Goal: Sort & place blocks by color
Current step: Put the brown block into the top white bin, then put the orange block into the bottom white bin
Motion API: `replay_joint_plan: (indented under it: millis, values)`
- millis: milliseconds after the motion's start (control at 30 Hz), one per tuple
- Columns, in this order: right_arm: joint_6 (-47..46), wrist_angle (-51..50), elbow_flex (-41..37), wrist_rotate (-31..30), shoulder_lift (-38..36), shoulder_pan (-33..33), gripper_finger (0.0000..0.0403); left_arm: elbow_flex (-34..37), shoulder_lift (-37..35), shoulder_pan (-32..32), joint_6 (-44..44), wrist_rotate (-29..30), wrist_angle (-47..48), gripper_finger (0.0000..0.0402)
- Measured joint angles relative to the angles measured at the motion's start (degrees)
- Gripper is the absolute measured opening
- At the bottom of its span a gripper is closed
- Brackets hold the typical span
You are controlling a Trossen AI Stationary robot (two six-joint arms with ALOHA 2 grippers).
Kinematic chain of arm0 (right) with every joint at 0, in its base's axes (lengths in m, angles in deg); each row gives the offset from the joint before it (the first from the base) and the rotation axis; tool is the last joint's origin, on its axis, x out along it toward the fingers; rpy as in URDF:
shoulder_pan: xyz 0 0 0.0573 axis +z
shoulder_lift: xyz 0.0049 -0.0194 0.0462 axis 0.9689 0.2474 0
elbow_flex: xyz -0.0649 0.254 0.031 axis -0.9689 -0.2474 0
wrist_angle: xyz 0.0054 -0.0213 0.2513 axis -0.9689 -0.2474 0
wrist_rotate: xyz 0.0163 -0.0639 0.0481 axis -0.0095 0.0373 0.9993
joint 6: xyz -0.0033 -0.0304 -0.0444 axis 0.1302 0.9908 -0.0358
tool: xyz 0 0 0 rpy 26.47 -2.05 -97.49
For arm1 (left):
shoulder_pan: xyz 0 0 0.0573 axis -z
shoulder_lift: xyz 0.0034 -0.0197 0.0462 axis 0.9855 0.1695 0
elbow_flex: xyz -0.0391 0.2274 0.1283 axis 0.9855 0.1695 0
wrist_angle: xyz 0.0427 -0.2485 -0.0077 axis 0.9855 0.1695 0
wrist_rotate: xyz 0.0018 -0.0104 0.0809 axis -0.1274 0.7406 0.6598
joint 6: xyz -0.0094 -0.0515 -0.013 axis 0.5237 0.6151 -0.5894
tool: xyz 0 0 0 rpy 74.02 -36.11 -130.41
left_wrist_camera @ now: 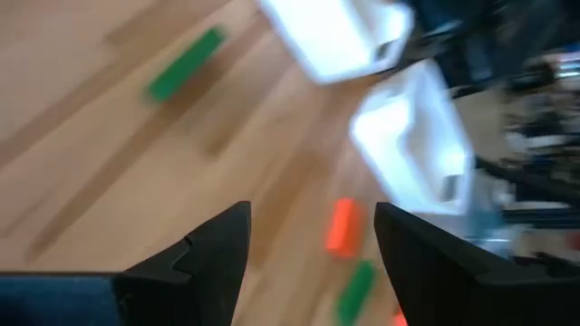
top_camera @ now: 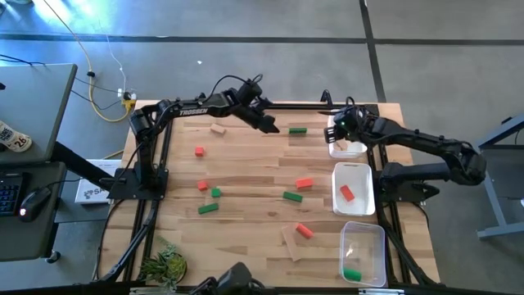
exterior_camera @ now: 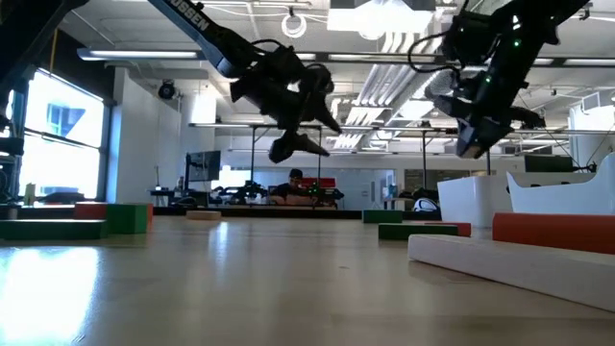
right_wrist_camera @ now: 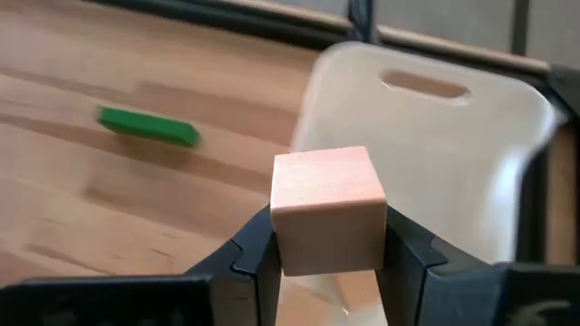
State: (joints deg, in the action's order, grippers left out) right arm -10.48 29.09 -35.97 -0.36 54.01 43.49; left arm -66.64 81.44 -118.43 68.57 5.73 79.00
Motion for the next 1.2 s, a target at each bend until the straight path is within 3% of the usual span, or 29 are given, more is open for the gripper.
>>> replay_joint_plan:
  millis: [367,633,767,967,1200]
  values:
    - [0.6,-4.1,0.0,1.7,0.0,-3.6,0.0157,0.0,0.0,2.2,-7.5,15.6,17.6,0.0225]
    - [4.1,-4.0,0.0,1.3,0.0,-3.9,0.0166,0.0,-0.5,3.5,-8.0,18.9,21.0,0.0225]
    - [3.4,-3.9,0.0,0.9,0.0,-3.9,0.0167,0.0,-3.1,3.6,-8.2,22.6,23.6,0.0225]
    - [4.1,-1.8,0.0,0.9,0.0,-3.9,0.0167,0.0,-10.5,3.2,-8.7,33.8,31.2,0.0225]
    - [4.2,1.0,0.0,1.6,0.0,-3.9,0.0167,0.0,-16.0,3.4,-3.2,45.1,42.2,0.0225]
